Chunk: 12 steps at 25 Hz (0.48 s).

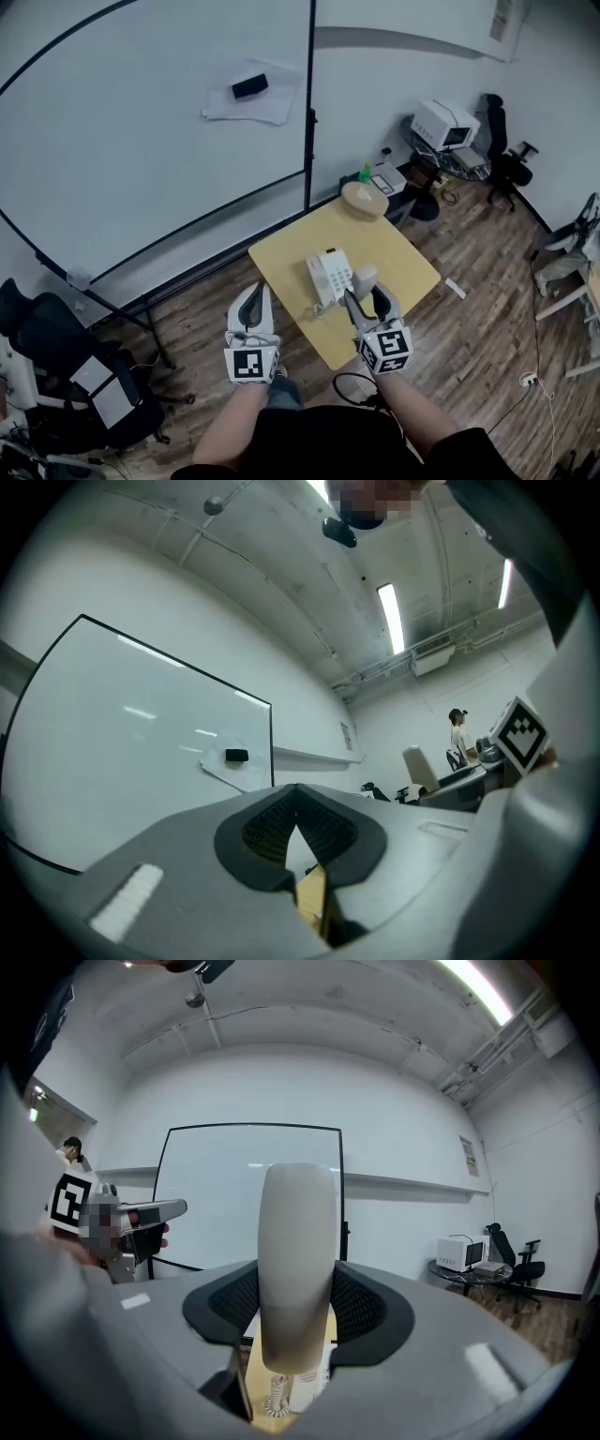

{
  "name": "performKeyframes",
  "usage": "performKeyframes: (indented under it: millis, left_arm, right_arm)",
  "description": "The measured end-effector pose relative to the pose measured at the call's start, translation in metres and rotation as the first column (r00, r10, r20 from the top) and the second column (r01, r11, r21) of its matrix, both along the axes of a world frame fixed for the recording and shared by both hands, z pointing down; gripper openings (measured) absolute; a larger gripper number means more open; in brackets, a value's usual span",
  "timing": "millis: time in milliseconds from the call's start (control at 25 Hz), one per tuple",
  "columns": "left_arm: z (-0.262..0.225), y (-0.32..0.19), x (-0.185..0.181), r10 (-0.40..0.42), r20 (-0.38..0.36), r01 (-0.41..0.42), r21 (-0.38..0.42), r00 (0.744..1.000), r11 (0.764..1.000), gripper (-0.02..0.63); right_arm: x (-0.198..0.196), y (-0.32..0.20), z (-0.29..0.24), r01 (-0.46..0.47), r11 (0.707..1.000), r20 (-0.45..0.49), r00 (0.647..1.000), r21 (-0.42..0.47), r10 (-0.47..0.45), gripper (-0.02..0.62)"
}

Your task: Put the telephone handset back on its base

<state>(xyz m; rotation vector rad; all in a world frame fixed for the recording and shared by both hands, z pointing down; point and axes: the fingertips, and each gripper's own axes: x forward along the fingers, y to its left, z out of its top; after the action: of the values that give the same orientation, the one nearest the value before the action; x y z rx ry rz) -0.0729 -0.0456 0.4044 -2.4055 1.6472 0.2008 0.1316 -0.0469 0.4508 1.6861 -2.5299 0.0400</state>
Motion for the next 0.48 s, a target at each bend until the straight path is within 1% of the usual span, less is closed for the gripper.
performKeyframes:
  millis: [160,360,480]
  left_arm:
    - [-0.002,-0.048,-0.018,0.008,-0.015,-0.008,-0.008,1.0,1.0,0.0]
    - [-0.004,-0.099,-0.029,0.062,-0.008,-0.062,-0.059,0.998,0.996,0.0]
    - [-0.002,-0.128,-0.038,0.088,-0.012,-0.088,-0.054,0.996,0.995,0.0]
  right_arm:
    - [-0.015,-0.034,0.0,-0.01,1.0,-0.011,1.0,-0.012,0.01,0.23]
    - [-0.028,-0.073,-0.005,-0.052,0.999,-0.01,0.999,-0.016,0.051,0.23]
    - [-0.036,-0.093,-0.007,-0.075,0.997,-0.013,0.997,-0.018,0.075,0.23]
